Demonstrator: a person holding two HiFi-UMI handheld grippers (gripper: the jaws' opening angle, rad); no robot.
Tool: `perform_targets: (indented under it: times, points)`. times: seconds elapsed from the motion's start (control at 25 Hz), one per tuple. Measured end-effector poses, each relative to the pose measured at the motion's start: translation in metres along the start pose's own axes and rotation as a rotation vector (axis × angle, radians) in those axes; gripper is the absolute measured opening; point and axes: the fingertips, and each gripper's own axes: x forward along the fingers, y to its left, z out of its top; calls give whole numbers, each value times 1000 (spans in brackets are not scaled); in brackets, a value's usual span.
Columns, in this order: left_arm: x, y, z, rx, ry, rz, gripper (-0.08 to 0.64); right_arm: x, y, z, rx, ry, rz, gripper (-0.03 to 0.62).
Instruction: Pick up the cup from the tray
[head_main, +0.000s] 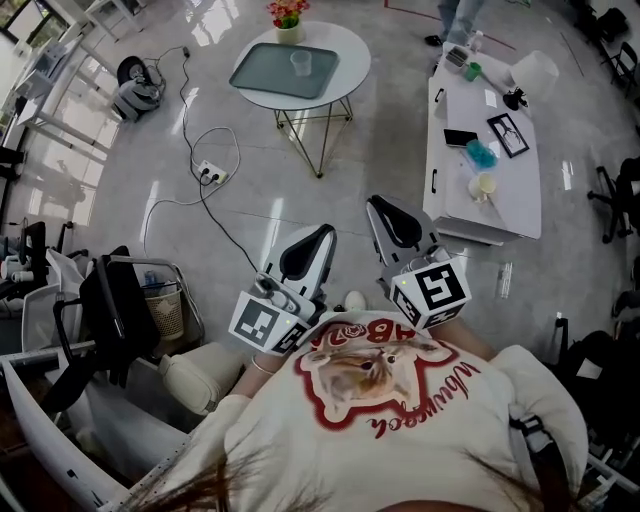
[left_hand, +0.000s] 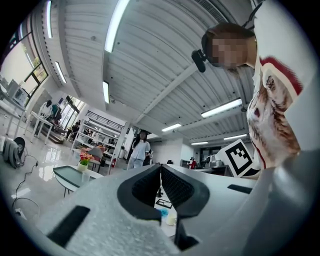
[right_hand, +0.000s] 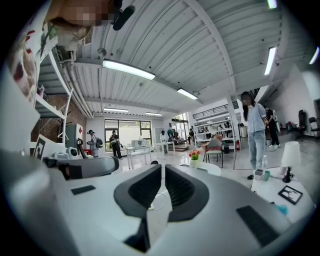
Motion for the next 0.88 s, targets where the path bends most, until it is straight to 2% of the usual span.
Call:
perform_targets:
  times: [0.2, 0.36, 0.56, 0.88]
  points:
    - [0, 0, -9, -6, 16, 40, 15, -2, -7, -6, 14, 10, 26, 43]
    - [1, 13, -8, 6, -4, 70, 15, 6, -6, -10, 20, 21, 47, 43]
    - [11, 29, -9, -3, 0, 58, 15, 27, -16, -6, 28, 13, 33, 43]
    - [46, 86, -9, 0, 0, 15, 15, 80, -36, -1, 18, 18, 8, 43]
